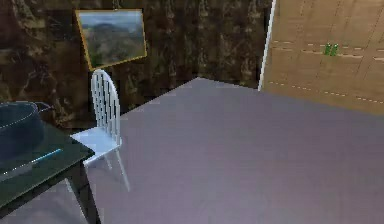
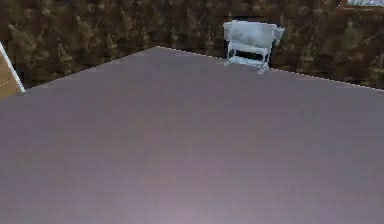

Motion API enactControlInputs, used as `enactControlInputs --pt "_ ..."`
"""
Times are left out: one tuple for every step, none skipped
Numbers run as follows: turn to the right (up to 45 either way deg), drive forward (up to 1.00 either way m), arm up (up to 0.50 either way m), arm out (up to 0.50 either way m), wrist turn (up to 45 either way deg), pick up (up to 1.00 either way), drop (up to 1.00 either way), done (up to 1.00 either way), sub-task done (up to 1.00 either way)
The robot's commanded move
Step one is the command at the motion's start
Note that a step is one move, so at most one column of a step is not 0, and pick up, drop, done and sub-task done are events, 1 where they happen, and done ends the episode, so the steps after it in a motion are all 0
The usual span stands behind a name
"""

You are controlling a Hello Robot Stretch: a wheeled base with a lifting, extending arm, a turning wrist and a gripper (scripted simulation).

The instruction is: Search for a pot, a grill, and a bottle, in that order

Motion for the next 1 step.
enactControlInputs --pt "45.0 0.00 0.00 0.00 0.0 0.00 0.00 0.00 0.00"
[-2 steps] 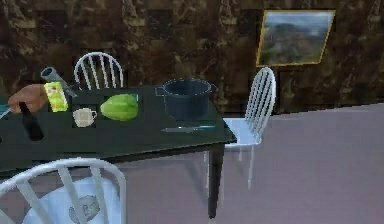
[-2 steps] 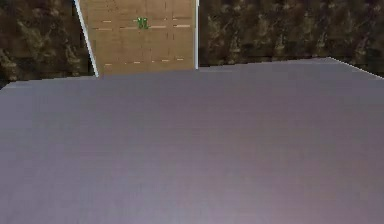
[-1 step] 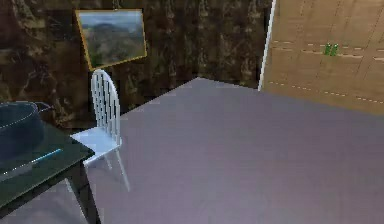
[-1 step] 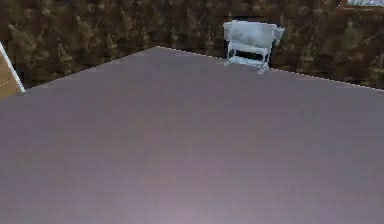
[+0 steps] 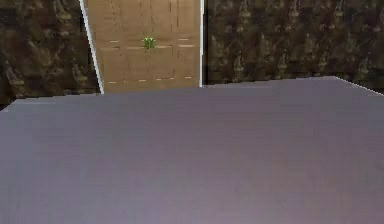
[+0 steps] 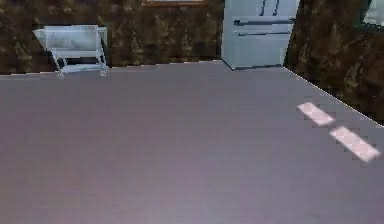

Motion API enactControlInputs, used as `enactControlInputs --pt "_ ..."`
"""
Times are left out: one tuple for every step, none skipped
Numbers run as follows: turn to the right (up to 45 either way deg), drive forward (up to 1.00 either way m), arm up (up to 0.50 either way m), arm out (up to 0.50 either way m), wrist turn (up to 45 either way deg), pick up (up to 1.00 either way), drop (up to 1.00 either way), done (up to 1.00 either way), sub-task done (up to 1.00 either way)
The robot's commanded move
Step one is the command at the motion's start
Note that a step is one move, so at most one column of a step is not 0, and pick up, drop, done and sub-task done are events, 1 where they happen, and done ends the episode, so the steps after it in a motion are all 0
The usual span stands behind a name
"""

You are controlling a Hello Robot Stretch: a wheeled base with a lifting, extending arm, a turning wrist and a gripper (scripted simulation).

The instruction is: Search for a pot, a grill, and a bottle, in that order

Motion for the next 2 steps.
enactControlInputs --pt "45.0 0.00 0.00 0.00 0.0 0.00 0.00 0.00 0.00" --pt "30.0 0.00 0.00 0.00 0.0 0.00 0.00 0.00 0.00"
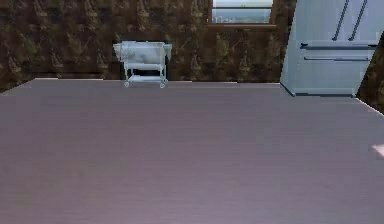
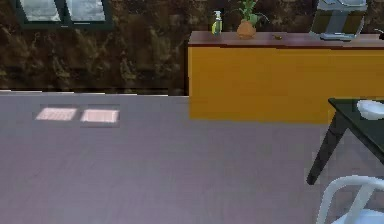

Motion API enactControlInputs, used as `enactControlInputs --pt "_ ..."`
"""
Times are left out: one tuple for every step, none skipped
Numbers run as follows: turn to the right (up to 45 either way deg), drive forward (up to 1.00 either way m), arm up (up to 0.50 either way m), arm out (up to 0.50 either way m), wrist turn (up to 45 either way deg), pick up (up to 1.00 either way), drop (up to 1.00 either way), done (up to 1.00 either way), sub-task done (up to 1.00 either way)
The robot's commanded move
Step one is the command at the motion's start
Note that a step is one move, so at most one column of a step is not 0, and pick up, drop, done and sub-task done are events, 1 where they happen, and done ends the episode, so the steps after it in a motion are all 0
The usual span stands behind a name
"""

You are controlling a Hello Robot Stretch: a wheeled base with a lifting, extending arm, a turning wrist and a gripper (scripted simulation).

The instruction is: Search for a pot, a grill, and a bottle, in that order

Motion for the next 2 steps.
enactControlInputs --pt "0.0 1.00 0.00 0.00 0.0 0.00 0.00 0.00 0.00" --pt "0.0 1.00 0.00 0.00 0.0 0.00 0.00 0.00 0.00"
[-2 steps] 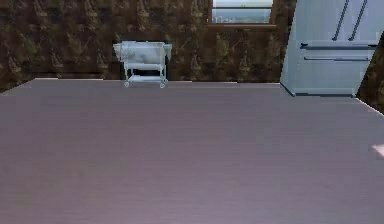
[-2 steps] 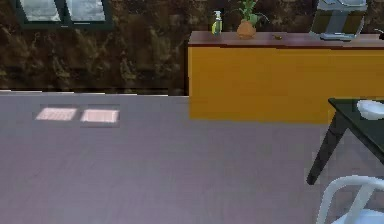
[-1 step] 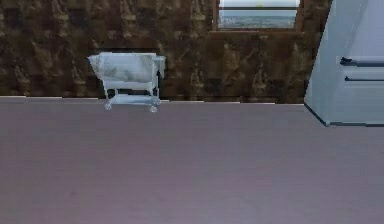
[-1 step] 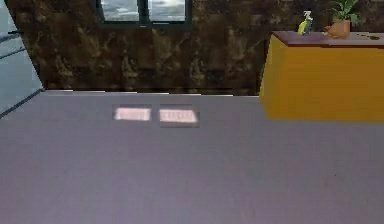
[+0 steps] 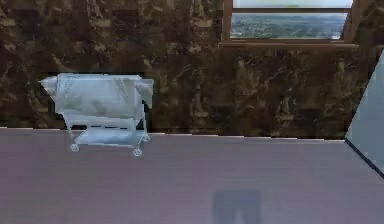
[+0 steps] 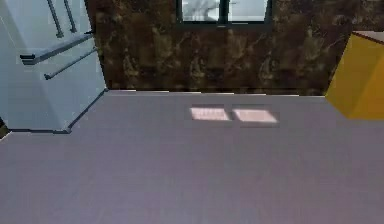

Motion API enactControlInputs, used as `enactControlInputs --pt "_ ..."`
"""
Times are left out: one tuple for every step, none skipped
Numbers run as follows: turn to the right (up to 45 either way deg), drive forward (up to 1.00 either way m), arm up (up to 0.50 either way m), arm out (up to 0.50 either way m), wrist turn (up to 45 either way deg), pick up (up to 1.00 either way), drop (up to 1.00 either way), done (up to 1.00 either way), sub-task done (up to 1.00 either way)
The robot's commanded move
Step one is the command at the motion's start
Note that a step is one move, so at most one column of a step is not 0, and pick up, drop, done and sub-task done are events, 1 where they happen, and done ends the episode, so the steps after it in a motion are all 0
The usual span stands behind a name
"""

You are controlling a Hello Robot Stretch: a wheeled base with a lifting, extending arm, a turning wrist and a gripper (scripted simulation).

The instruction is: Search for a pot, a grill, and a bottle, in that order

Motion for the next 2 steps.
enactControlInputs --pt "0.0 1.00 0.00 0.00 0.0 0.00 0.00 0.00 0.00" --pt "18.0 0.00 0.00 0.00 0.0 0.00 0.00 0.00 0.00"
